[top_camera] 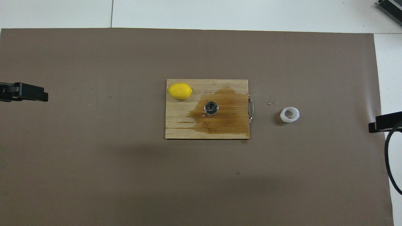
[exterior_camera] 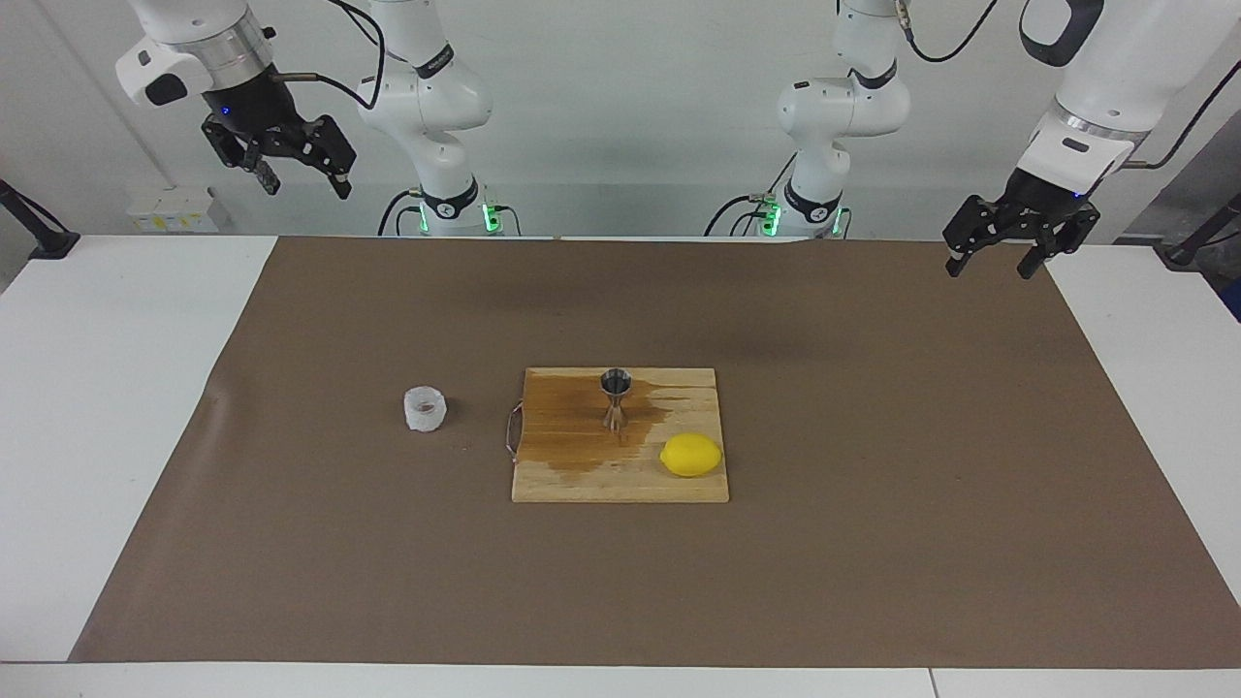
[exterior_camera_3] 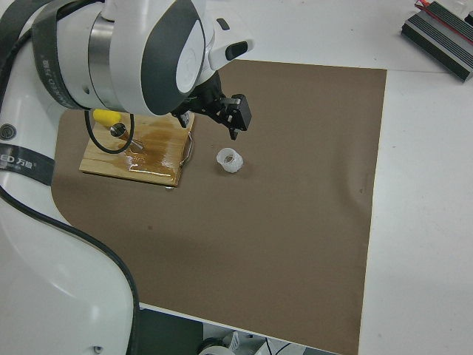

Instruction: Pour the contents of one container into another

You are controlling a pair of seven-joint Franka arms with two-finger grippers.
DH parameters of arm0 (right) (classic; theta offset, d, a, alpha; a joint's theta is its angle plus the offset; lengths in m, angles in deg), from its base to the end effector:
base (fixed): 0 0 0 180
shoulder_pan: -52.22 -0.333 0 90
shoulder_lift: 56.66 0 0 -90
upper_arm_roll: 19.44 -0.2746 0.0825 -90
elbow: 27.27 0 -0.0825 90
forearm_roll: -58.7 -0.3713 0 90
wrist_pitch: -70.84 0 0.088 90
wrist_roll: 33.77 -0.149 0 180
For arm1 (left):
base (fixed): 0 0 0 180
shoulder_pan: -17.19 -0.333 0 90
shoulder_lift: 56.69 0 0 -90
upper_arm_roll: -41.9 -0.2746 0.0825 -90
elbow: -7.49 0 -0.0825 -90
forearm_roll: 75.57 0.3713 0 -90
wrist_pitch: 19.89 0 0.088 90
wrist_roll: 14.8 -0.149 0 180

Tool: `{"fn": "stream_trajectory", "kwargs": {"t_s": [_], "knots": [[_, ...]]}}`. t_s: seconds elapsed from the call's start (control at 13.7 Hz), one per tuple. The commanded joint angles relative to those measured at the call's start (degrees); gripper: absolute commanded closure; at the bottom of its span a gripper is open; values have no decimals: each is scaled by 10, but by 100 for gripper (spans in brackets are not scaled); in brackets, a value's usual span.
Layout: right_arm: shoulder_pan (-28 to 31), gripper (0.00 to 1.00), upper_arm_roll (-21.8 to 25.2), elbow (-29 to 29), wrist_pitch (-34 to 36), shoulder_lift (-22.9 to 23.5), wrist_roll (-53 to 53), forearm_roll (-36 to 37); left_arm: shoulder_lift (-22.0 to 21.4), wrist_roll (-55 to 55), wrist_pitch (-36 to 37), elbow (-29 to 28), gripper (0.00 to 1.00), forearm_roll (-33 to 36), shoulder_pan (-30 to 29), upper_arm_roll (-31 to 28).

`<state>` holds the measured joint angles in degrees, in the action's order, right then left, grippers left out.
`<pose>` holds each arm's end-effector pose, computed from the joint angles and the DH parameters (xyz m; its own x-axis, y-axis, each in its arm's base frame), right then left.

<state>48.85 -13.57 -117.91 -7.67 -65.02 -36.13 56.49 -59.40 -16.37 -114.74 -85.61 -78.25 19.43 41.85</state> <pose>0.4764 -0.0179 0.5937 0.9948 -0.0748 -0.0684 -0.0784 -0.9957 -0.0503 0.5400 -0.0272 0.5496 0.9950 -0.0615 0.0789 -0.0651 -0.9969 0.0447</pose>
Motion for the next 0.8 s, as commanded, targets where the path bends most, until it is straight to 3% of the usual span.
{"fn": "stream_trajectory", "kwargs": {"t_s": [0.0, 0.29, 0.58, 0.73], "knots": [[17, 0, 0, -56, -36, -28, 109, 2, 16, -6, 18, 25, 0, 15, 0, 5], [50, 0, -1, -122, -102, -33, 290, 0, 10, -28, 47, 20, 0, 14, 3, 7], [100, 0, 0, -191, -187, -32, 485, -46, 7, -38, 55, 14, 0, 13, 3, 8], [149, 0, 0, -201, -189, -32, 583, -84, 6, -38, 57, 14, 0, 13, 2, 8]]}}
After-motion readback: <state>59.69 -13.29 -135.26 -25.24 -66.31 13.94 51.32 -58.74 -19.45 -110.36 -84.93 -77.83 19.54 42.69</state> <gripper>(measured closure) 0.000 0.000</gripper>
